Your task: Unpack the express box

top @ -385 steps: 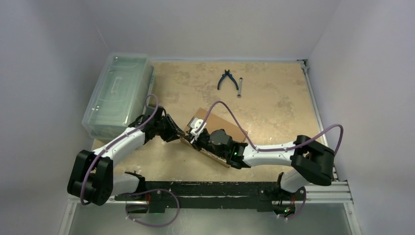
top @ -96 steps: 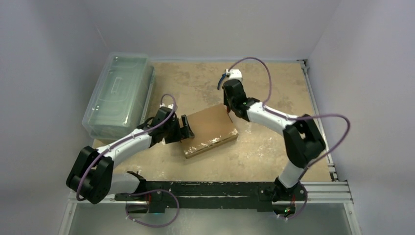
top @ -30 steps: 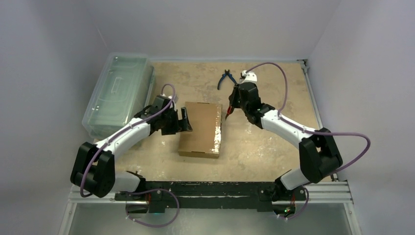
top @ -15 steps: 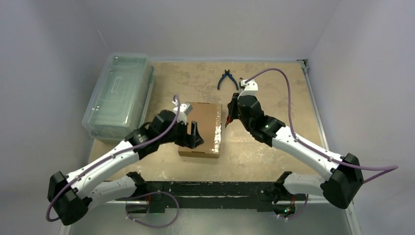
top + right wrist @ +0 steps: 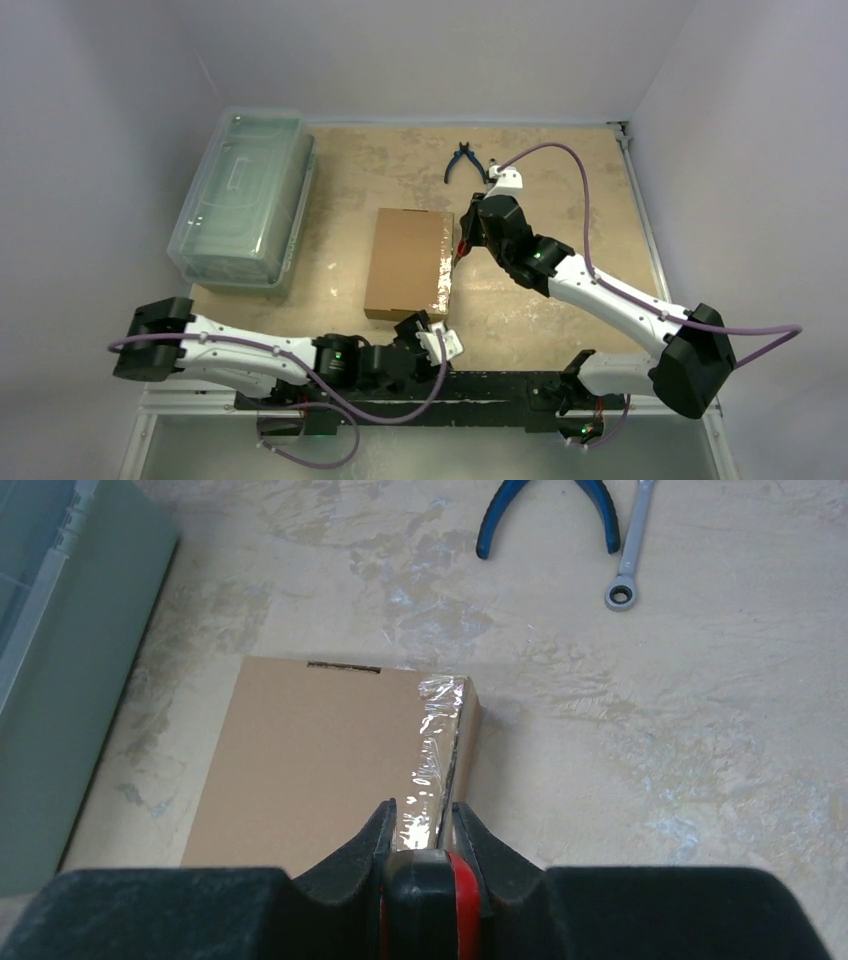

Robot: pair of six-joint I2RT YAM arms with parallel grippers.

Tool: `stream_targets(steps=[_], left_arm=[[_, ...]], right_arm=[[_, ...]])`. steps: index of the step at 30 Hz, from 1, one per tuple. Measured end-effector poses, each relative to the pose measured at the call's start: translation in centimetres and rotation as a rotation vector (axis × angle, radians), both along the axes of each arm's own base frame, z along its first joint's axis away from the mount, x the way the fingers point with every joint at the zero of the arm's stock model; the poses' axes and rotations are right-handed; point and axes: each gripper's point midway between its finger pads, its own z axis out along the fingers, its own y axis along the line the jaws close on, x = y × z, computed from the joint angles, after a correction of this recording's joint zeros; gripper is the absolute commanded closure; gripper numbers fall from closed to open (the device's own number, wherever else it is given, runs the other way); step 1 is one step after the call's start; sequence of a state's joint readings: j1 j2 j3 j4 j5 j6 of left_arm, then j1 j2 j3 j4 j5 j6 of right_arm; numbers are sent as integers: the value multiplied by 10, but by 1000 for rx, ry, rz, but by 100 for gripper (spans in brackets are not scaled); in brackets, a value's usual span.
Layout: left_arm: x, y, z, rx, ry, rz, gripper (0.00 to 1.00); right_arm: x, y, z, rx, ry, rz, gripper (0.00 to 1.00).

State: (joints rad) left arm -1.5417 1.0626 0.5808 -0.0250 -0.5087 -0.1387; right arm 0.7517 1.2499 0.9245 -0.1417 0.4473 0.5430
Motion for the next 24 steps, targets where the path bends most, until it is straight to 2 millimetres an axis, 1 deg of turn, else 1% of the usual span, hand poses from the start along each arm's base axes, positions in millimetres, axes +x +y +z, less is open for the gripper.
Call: stream_targets(steps=[2, 3, 5, 7, 11, 13, 15, 18, 24], left_arm=[[3, -4, -16, 67, -109, -1, 35], [8, -1, -24, 100, -156, 14, 34], [19, 9, -35, 139, -221, 48, 34], [28, 18, -39, 153, -268, 81, 35], [44, 25, -36, 134, -297, 144, 35], [51, 25, -31, 116, -306, 166, 38], [54, 23, -27, 90, -307, 174, 39], [57, 21, -26, 65, -301, 177, 39], [66, 18, -28, 43, -291, 187, 40]], right_arm=[[0, 1, 1, 7, -1, 2, 100], [0, 2, 1, 10, 0, 3, 100], [-1, 3, 0, 14, 4, 11, 100], [-2, 4, 0, 16, 6, 17, 100], [-3, 7, 1, 24, 9, 33, 100], [-3, 9, 1, 27, 11, 40, 100], [-4, 9, 0, 26, 11, 41, 100], [-4, 9, -1, 20, 11, 38, 100], [-3, 9, -7, -16, 12, 12, 100]])
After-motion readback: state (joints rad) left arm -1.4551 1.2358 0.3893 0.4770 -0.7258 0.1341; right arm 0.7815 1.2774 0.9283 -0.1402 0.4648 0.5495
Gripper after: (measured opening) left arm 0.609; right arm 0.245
